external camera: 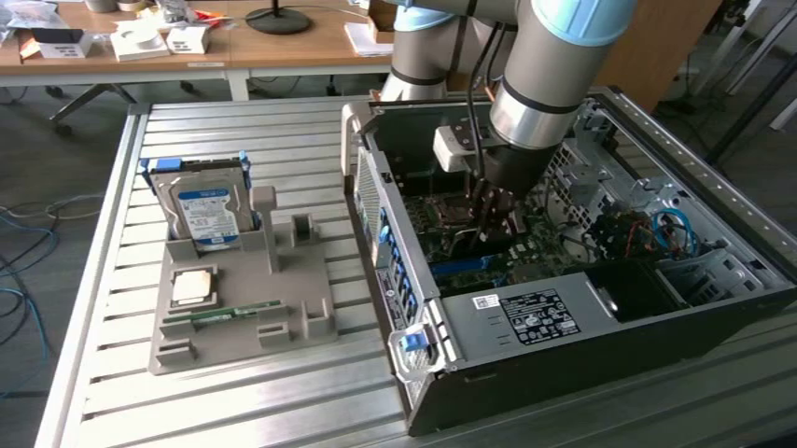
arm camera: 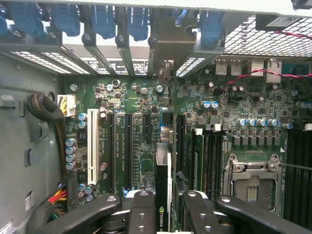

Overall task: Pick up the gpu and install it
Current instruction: 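Insert the gpu into the slot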

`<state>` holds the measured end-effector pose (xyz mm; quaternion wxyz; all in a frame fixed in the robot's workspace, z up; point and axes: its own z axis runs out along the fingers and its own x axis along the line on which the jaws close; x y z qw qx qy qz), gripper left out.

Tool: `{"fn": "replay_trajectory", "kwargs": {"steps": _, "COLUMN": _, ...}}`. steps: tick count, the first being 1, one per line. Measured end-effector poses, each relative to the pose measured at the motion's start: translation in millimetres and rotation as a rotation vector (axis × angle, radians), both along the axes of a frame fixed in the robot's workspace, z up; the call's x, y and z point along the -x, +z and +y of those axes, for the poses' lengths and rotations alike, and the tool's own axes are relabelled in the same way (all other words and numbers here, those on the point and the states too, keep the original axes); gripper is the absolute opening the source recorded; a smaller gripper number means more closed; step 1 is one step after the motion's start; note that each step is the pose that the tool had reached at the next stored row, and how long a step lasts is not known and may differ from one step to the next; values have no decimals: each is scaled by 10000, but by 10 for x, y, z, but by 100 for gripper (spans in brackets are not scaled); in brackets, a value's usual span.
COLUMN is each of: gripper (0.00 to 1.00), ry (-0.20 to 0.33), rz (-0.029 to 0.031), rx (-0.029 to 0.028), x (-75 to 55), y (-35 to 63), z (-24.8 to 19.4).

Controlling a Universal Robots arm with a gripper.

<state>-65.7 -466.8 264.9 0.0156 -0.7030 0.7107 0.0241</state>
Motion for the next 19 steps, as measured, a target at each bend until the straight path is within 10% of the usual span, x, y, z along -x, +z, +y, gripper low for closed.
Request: {"fn": "replay_trajectory", "kwargs": {"steps": 19, "gripper": 26, "ry": 0, "rz": 1, "rx": 0, "x": 0, "y": -38, "z": 0}}
